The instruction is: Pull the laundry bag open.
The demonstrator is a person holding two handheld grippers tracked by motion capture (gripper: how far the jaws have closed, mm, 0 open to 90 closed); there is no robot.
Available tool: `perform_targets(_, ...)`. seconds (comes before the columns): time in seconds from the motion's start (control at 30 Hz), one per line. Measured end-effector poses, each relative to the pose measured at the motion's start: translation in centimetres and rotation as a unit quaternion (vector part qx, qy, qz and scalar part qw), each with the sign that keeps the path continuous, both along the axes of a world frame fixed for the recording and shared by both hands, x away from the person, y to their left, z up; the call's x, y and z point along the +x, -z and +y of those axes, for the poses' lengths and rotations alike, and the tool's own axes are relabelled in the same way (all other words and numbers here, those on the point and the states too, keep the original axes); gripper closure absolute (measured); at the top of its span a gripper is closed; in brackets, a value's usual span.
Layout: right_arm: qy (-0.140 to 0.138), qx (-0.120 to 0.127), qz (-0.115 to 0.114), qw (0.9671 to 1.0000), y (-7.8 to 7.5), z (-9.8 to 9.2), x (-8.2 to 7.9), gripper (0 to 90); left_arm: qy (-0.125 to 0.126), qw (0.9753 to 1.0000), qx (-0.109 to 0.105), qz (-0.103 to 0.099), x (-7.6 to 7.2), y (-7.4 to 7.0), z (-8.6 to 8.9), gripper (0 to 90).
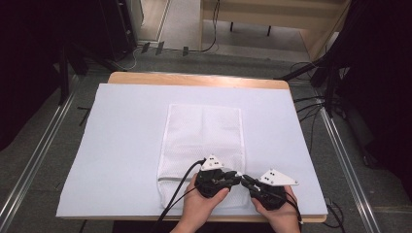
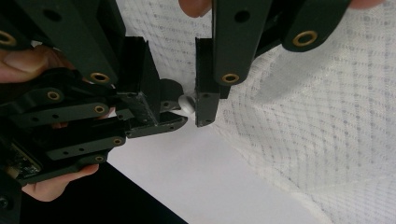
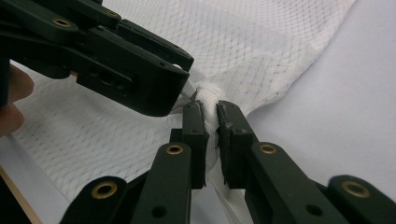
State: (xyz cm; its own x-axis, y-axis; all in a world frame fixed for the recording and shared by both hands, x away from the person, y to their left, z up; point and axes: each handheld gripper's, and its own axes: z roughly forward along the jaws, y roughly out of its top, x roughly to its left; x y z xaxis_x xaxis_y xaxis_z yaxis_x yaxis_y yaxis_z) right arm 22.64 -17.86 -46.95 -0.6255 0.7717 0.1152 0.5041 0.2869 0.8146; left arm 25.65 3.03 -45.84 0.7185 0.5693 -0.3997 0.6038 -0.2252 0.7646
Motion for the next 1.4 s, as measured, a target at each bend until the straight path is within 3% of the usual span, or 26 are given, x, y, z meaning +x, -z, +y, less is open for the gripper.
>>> perform_targets(0.17, -0.002, -0.003, -0.002, 1.0, -0.03, 0.18, -0.08, 83.5, -0.008, 0.9999, 0.008, 0.01, 0.32, 0.13, 0.24, 83.9)
perform_targets(0.3, -0.002, 0.004, 0.001, 1.0, -0.03, 0.11, -0.07, 83.5, -0.008, 0.9998, 0.014, 0.015, 0.47, 0.1, 0.47, 87.5)
perform_targets(0.77, -0.003, -0.002, -0.001, 1.0, -0.11, 0.23, -0.11, 83.5, -0.009, 0.9995, 0.028, 0.013, 0.4, 0.08, 0.54, 87.8)
perform_targets(0.93, -0.002, -0.003, -0.003, 1.0, -0.25, 0.23, -0.16, 84.3, -0.008, 0.9992, 0.04, 0.002, 0.27, 0.01, 0.56, 87.7)
perform_targets(1.4, -0.001, -0.005, -0.001, 1.0, -0.4, 0.16, -0.18, 85.9, -0.008, 0.9987, 0.05, 0.003, 0.31, 0.07, 0.64, 87.8)
